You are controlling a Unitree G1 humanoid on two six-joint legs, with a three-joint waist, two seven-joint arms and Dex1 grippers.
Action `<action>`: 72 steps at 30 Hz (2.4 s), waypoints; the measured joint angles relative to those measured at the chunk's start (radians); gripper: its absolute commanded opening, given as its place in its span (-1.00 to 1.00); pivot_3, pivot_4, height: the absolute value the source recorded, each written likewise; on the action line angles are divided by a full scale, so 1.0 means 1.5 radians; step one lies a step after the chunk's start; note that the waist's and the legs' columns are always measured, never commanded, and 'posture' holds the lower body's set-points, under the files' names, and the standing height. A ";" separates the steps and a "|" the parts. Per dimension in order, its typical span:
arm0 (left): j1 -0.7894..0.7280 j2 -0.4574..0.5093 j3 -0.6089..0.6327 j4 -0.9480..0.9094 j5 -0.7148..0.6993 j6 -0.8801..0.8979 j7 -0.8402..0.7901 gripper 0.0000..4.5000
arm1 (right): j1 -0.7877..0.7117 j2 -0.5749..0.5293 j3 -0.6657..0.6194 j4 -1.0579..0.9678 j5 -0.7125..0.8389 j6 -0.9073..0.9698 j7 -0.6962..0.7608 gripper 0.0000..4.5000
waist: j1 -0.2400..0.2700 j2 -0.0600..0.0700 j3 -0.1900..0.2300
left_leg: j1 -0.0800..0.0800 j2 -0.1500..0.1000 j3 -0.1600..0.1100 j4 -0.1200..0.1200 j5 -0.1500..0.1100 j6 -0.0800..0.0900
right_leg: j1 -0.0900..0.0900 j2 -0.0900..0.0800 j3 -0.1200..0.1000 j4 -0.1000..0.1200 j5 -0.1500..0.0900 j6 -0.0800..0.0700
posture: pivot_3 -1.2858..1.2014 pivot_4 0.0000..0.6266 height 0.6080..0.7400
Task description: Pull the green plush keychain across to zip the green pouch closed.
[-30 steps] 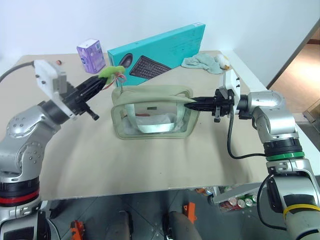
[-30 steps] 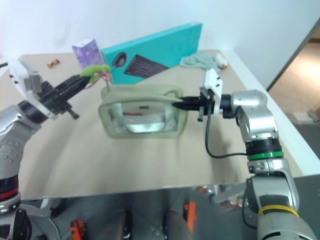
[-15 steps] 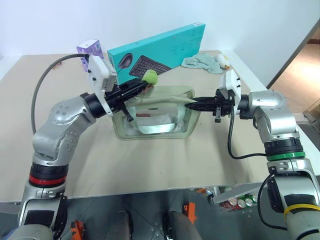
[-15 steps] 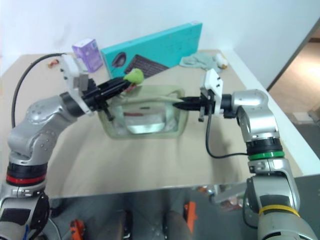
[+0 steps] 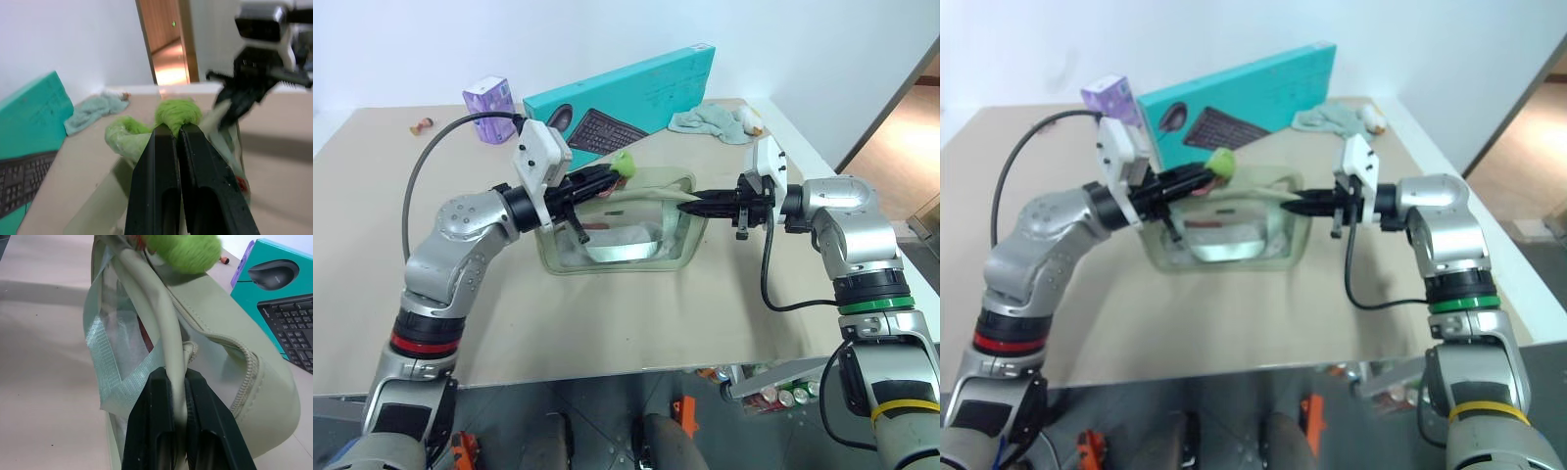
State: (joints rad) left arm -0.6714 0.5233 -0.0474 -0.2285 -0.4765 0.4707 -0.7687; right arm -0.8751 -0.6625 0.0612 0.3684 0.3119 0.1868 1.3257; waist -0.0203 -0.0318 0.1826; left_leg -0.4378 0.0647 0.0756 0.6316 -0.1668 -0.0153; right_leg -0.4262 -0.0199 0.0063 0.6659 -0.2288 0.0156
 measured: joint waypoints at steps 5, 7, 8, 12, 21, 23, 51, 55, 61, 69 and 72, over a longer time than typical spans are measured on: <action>0.026 0.058 0.012 -0.035 -0.015 0.024 -0.038 -0.30 | -0.001 0.003 0.000 0.001 -0.001 0.000 0.000 -1.00 | -0.001 0.000 0.000 | 0.000 0.000 0.000 0.000 0.000 0.000 | 0.000 0.000 0.000 0.000 0.000 0.000 | 0.03 -0.52 1.00; 0.036 0.086 0.033 -0.039 -0.010 0.018 -0.047 0.00 | -0.002 0.005 0.000 0.003 -0.001 -0.001 0.000 -1.00 | -0.001 0.000 0.000 | 0.000 0.000 0.000 0.000 0.000 0.000 | 0.000 0.000 0.000 0.000 0.000 0.000 | 0.03 -0.52 1.00; 0.043 0.100 0.041 -0.038 -0.002 0.010 -0.048 0.15 | -0.002 0.005 0.000 0.005 -0.001 -0.002 0.000 -1.00 | -0.001 0.000 0.000 | 0.000 0.000 0.000 0.000 0.000 0.000 | 0.000 0.000 0.000 0.000 0.000 0.000 | 0.03 -0.52 1.00; 0.065 0.122 0.057 -0.041 -0.002 0.004 -0.063 0.27 | -0.005 0.006 0.000 0.007 -0.002 -0.006 0.000 -1.00 | -0.001 0.000 0.000 | 0.000 0.000 0.001 0.000 0.000 0.000 | 0.000 0.000 0.000 0.000 0.000 0.000 | 0.03 -0.52 1.00; 0.259 0.206 0.167 -0.127 -0.062 0.050 -0.102 0.27 | -0.007 0.009 0.000 0.013 -0.002 -0.010 -0.001 -1.00 | -0.001 0.000 0.000 | 0.000 0.001 0.001 -0.001 0.000 0.000 | -0.001 0.000 0.000 0.000 0.000 -0.001 | 0.03 -0.52 1.00; 0.279 0.201 0.176 -0.127 -0.060 0.048 -0.088 0.27 | -0.007 0.009 0.000 0.015 -0.002 -0.010 -0.001 -1.00 | -0.001 0.000 0.000 | 0.000 0.001 0.001 0.000 0.000 0.000 | -0.001 0.000 0.000 0.000 0.000 -0.002 | 0.03 -0.52 1.00; 0.198 -0.023 0.134 0.003 -0.045 -0.020 0.058 -1.00 | -0.008 0.002 0.000 0.014 -0.003 -0.007 -0.015 -1.00 | 0.000 0.000 0.000 | 0.000 0.001 0.002 0.001 0.000 0.001 | -0.001 0.000 0.002 0.000 0.002 0.000 | 0.03 -0.52 1.00; 0.197 -0.023 0.130 0.003 -0.035 -0.022 0.057 -1.00 | -0.005 -0.003 0.000 -0.002 -0.002 0.020 -0.017 -0.38 | 0.000 0.000 0.000 | 0.000 0.001 0.002 0.001 0.000 0.001 | -0.001 0.000 0.002 0.000 0.002 0.000 | 0.03 -0.52 1.00; 0.197 -0.022 0.126 0.001 -0.029 -0.024 0.057 -1.00 | -0.009 -0.024 0.000 -0.025 -0.001 0.035 -0.018 0.53 | 0.000 0.000 0.000 | 0.000 0.001 0.002 0.001 0.000 0.001 | -0.001 0.000 0.002 0.000 0.002 0.000 | 0.03 -0.52 1.00; 0.193 -0.019 0.114 -0.005 -0.021 -0.024 0.057 -1.00 | -0.071 -0.023 -0.009 -0.187 0.031 0.089 -0.036 0.99 | 0.000 0.000 0.000 | 0.000 0.001 0.001 0.001 0.000 0.001 | -0.001 0.000 0.001 0.000 0.002 0.000 | 0.03 -0.52 1.00; 0.191 -0.021 0.108 -0.009 -0.021 -0.022 0.060 -1.00 | -0.071 0.053 0.029 -0.238 0.033 0.108 -0.075 0.99 | 0.000 0.000 0.000 | 0.000 0.001 0.001 0.001 0.000 0.001 | -0.001 0.000 0.002 0.000 0.003 0.000 | 0.03 -0.52 1.00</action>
State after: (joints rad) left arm -0.3849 0.4919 0.1142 -0.2418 -0.5078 0.4376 -0.6790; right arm -0.9823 -0.5834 0.1046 0.0108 0.3610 0.3487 1.2134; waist -0.0207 -0.0319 0.1824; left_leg -0.4375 0.0664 0.0775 0.6337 -0.1662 -0.0142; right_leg -0.4270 -0.0194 0.0086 0.6664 -0.2250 0.0153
